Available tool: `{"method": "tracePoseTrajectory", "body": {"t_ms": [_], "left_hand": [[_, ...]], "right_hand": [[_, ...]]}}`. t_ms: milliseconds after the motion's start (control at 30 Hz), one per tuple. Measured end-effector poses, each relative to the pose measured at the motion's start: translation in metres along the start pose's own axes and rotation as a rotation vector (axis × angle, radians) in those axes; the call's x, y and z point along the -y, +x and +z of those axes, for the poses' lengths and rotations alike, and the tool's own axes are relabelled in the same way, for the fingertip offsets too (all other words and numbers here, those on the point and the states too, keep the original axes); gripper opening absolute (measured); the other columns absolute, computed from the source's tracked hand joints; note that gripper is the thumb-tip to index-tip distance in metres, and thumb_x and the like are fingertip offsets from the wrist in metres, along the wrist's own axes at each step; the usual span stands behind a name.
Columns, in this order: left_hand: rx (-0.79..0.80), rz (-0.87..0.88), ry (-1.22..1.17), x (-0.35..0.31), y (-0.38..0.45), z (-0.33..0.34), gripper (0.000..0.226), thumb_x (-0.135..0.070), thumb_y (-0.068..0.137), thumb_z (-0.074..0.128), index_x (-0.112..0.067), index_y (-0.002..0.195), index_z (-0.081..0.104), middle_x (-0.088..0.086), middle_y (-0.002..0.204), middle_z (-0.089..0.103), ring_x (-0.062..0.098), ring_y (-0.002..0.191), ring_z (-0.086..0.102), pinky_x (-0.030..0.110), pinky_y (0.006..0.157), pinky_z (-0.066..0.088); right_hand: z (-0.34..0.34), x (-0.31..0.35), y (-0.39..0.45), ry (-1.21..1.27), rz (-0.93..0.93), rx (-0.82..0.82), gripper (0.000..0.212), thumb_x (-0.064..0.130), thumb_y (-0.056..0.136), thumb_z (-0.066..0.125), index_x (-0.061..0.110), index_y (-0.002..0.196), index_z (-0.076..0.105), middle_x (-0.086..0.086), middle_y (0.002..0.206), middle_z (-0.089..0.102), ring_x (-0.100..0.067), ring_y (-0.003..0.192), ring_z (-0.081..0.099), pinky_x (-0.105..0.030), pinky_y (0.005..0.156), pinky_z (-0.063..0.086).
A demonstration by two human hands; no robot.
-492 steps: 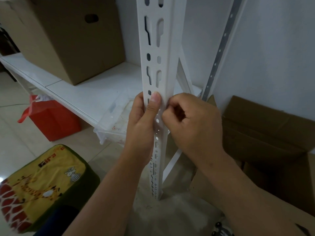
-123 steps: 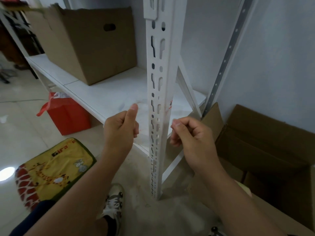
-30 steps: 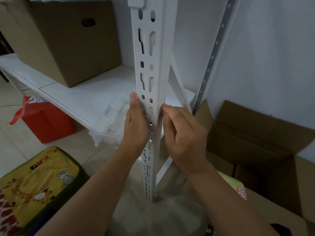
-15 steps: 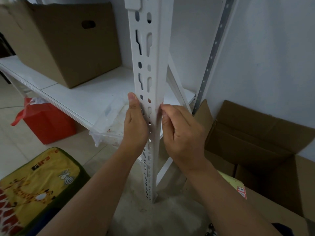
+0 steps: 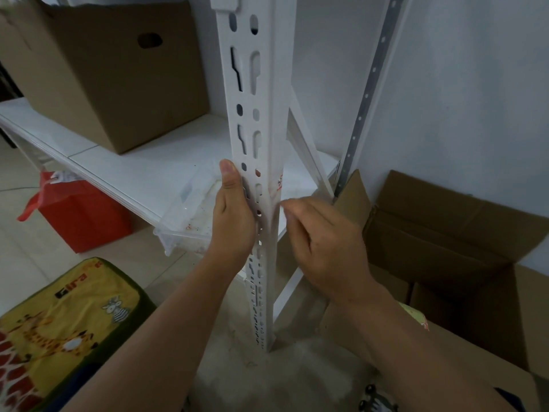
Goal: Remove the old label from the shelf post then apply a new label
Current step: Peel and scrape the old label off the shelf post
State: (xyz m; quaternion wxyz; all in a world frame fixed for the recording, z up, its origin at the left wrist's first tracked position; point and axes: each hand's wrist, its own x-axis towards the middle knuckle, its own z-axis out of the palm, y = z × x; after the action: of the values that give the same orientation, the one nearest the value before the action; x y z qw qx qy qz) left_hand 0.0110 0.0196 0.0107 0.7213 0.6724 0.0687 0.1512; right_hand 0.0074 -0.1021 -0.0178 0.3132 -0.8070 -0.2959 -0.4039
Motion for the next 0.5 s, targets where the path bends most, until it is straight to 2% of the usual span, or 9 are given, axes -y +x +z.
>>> {"method": "tracePoseTrajectory", "body": {"t_ms": [67, 133, 267, 500], "left_hand": [[0.004, 0.007, -0.005, 0.001, 0.001, -0.001, 0.046, -0.049, 0.101, 0.016, -0.034, 0.081, 0.054, -0.026, 0.056, 0.064, -0.016, 0.056, 0.060, 0.000, 0.048, 0.041], [0.007, 0.009, 0.002, 0.001, 0.000, -0.001, 0.048, -0.049, 0.101, 0.015, -0.032, 0.077, 0.053, -0.019, 0.056, 0.063, -0.015, 0.053, 0.059, 0.000, 0.047, 0.041], [0.046, 0.020, 0.010, -0.001, -0.002, -0.002, 0.045, -0.046, 0.102, 0.013, -0.036, 0.081, 0.051, -0.034, 0.054, 0.060, -0.020, 0.057, 0.058, -0.001, 0.046, 0.039], [0.069, 0.029, 0.024, -0.001, 0.000, -0.005, 0.047, -0.046, 0.101, 0.012, -0.037, 0.080, 0.053, -0.035, 0.057, 0.061, -0.022, 0.061, 0.058, -0.002, 0.049, 0.039]], "right_hand": [[-0.002, 0.000, 0.001, 0.034, 0.060, -0.080, 0.021, 0.011, 0.095, 0.053, 0.001, 0.104, 0.069, -0.010, 0.093, 0.072, -0.014, 0.084, 0.066, -0.017, 0.073, 0.053], [0.000, 0.005, 0.001, 0.077, 0.136, -0.113, 0.021, 0.011, 0.094, 0.054, 0.001, 0.106, 0.068, -0.009, 0.095, 0.072, -0.008, 0.088, 0.064, -0.010, 0.079, 0.049], [0.006, 0.011, 0.007, 0.154, 0.264, -0.196, 0.024, 0.014, 0.092, 0.055, 0.000, 0.107, 0.067, -0.008, 0.097, 0.070, 0.002, 0.093, 0.054, -0.001, 0.078, 0.043], [0.013, 0.016, 0.017, 0.274, 0.331, -0.123, 0.016, 0.016, 0.094, 0.056, 0.006, 0.099, 0.067, 0.004, 0.090, 0.064, -0.004, 0.083, 0.059, -0.007, 0.069, 0.048]]}}
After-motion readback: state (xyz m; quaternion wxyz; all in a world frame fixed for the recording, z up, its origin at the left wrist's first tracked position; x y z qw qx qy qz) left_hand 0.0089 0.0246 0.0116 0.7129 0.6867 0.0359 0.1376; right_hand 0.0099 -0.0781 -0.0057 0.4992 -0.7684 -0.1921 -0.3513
